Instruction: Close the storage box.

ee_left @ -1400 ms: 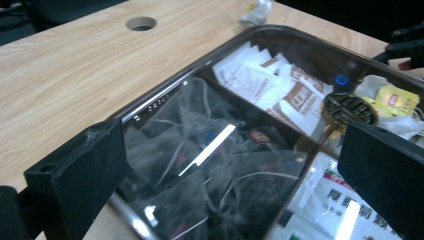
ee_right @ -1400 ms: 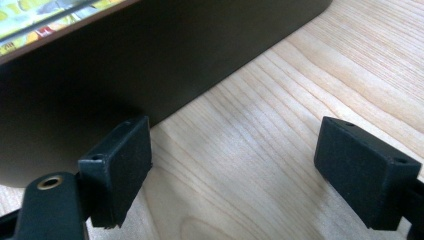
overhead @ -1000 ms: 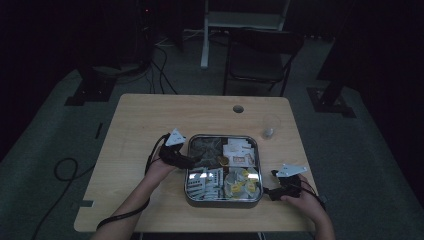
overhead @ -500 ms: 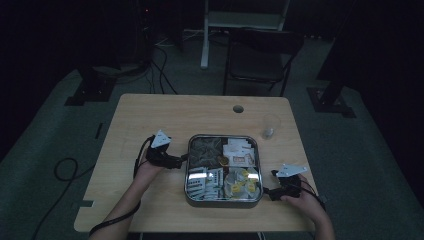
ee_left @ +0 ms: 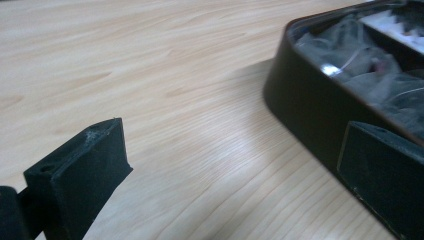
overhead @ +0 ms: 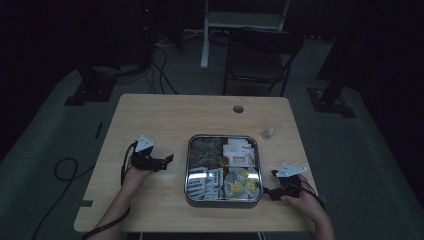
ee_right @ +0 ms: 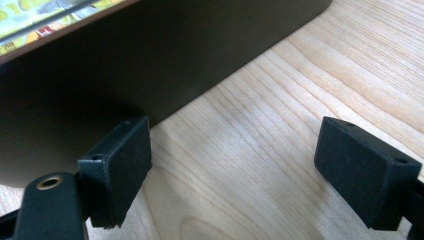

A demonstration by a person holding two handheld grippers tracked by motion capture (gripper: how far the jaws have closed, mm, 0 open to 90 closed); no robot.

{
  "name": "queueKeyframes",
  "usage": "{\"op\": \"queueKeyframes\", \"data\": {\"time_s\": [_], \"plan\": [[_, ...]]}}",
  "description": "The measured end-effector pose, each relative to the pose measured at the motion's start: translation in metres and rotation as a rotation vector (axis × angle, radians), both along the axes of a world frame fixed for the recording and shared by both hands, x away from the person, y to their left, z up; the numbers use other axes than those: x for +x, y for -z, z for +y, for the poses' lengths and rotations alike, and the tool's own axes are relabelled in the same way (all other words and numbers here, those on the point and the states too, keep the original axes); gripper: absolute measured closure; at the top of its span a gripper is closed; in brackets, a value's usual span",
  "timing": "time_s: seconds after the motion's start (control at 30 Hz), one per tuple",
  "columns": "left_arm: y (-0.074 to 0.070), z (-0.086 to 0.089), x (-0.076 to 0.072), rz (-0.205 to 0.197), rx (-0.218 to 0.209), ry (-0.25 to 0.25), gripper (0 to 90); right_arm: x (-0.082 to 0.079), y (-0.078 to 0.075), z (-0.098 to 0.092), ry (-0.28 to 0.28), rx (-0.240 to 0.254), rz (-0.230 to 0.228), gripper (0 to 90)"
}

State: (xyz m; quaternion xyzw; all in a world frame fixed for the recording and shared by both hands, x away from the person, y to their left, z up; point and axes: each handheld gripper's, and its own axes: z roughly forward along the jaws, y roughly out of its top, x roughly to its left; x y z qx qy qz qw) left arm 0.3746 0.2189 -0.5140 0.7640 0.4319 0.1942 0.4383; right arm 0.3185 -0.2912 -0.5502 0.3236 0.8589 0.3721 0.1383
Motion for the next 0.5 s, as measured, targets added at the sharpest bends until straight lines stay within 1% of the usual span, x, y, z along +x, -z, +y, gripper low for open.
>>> {"op": "queueKeyframes", "data": {"time_s": [0.1, 0.13, 0.23, 0.33, 0.4, 0.43, 0.5], "plan": [[0.005, 0.008, -0.003, -0.004, 0.017, -0.031, 0.4, 0.000, 0.000, 0.000, 0.000, 0.000, 0.001, 14.9], [0.005, 0.008, -0.003, -0.004, 0.017, -0.031, 0.4, 0.000, 0.000, 0.000, 0.000, 0.000, 0.001, 14.9], [0.011, 0.017, -0.007, 0.004, 0.026, -0.072, 0.4, 0.000, 0.000, 0.000, 0.000, 0.000, 0.000, 14.9], [0.014, 0.024, -0.009, 0.011, 0.015, -0.120, 0.4, 0.000, 0.000, 0.000, 0.000, 0.000, 0.000, 14.9], [0.015, 0.027, -0.010, 0.010, 0.013, -0.138, 0.4, 0.000, 0.000, 0.000, 0.000, 0.000, 0.000, 14.9], [0.015, 0.029, -0.011, 0.008, 0.018, -0.151, 0.4, 0.000, 0.000, 0.000, 0.000, 0.000, 0.000, 14.9], [0.016, 0.032, -0.012, 0.008, 0.028, -0.159, 0.4, 0.000, 0.000, 0.000, 0.001, 0.000, 0.001, 14.9]]}}
